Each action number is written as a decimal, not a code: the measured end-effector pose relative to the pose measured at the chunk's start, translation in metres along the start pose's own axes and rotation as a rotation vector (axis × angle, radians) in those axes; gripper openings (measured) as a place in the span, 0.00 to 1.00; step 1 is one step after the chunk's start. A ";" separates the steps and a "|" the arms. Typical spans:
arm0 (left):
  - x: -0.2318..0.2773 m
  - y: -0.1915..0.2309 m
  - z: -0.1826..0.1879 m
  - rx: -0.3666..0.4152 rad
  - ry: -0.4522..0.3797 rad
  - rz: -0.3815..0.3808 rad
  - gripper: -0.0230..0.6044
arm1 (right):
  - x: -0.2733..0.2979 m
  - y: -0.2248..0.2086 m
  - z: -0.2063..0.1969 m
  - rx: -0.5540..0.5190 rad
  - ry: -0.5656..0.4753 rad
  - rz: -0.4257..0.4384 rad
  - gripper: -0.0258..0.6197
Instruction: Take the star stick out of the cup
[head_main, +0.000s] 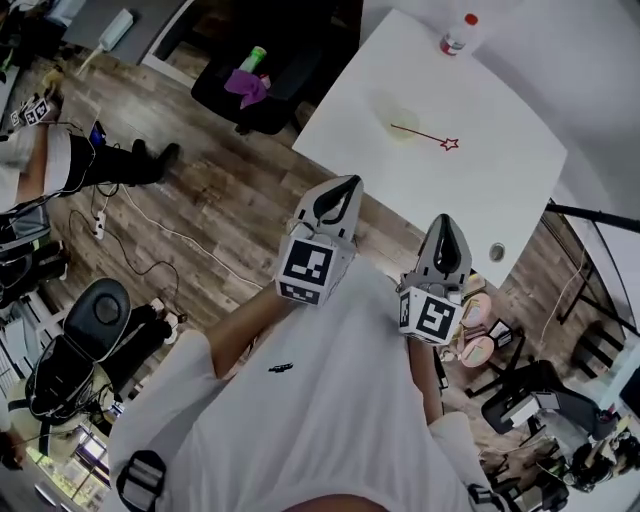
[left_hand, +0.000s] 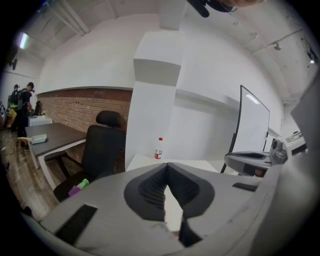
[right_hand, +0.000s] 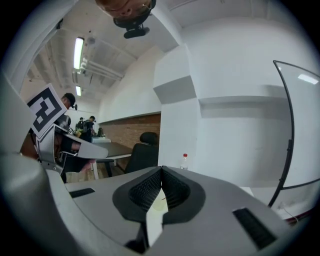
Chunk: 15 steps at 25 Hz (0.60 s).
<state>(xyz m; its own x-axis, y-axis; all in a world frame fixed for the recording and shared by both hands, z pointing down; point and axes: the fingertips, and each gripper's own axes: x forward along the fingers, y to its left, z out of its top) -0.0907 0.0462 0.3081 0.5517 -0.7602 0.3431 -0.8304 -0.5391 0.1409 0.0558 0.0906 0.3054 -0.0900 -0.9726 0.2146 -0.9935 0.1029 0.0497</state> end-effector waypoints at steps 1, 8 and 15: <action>0.005 0.007 0.003 0.005 0.003 -0.011 0.03 | 0.008 0.002 0.002 0.000 0.000 -0.010 0.05; 0.044 0.035 0.021 0.044 0.004 -0.096 0.03 | 0.052 -0.002 0.015 0.011 -0.003 -0.083 0.05; 0.068 0.035 0.025 0.033 0.022 -0.118 0.03 | 0.077 -0.020 0.013 -0.004 0.018 -0.087 0.05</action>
<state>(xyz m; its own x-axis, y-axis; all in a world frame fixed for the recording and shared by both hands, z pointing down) -0.0804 -0.0334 0.3133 0.6433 -0.6830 0.3459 -0.7566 -0.6362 0.1508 0.0674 0.0113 0.3077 -0.0021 -0.9739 0.2271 -0.9971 0.0192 0.0733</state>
